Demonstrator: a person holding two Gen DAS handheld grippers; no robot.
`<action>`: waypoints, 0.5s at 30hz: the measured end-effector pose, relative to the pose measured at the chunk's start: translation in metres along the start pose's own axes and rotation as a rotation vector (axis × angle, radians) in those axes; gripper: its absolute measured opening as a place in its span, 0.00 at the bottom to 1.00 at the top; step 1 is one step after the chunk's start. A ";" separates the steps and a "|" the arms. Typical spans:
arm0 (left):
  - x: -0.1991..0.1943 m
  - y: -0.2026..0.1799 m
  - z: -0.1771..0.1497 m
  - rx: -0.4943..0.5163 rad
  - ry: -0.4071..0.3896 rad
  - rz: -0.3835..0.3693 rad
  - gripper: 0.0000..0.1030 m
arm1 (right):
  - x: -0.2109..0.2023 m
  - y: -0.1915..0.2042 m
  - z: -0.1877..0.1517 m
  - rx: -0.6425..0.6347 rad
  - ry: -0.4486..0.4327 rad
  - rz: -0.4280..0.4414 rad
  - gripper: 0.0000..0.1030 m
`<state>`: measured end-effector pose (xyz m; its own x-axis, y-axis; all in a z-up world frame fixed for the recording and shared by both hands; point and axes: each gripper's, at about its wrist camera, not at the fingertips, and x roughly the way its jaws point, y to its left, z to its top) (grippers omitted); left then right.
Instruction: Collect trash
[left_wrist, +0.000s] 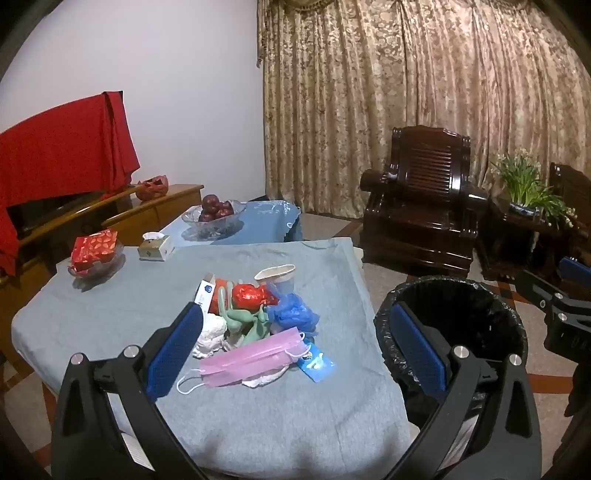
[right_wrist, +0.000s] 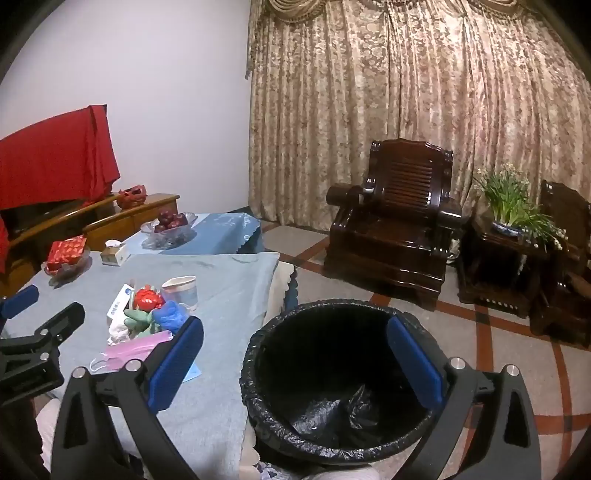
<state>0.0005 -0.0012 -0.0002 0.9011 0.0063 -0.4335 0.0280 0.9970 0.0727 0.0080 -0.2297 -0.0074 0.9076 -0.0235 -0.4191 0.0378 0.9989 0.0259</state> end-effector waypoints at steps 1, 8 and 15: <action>0.000 -0.001 0.000 0.000 0.002 0.005 0.95 | 0.000 0.000 0.000 0.001 0.001 0.000 0.94; 0.001 -0.002 0.000 -0.003 -0.003 0.001 0.95 | 0.000 0.000 0.001 0.004 0.001 0.000 0.94; -0.001 0.000 0.000 -0.011 -0.008 -0.002 0.95 | 0.001 0.003 0.004 0.006 -0.001 0.002 0.94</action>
<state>-0.0001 -0.0008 0.0001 0.9044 0.0036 -0.4268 0.0253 0.9978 0.0619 0.0108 -0.2267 -0.0046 0.9079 -0.0214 -0.4185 0.0385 0.9987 0.0324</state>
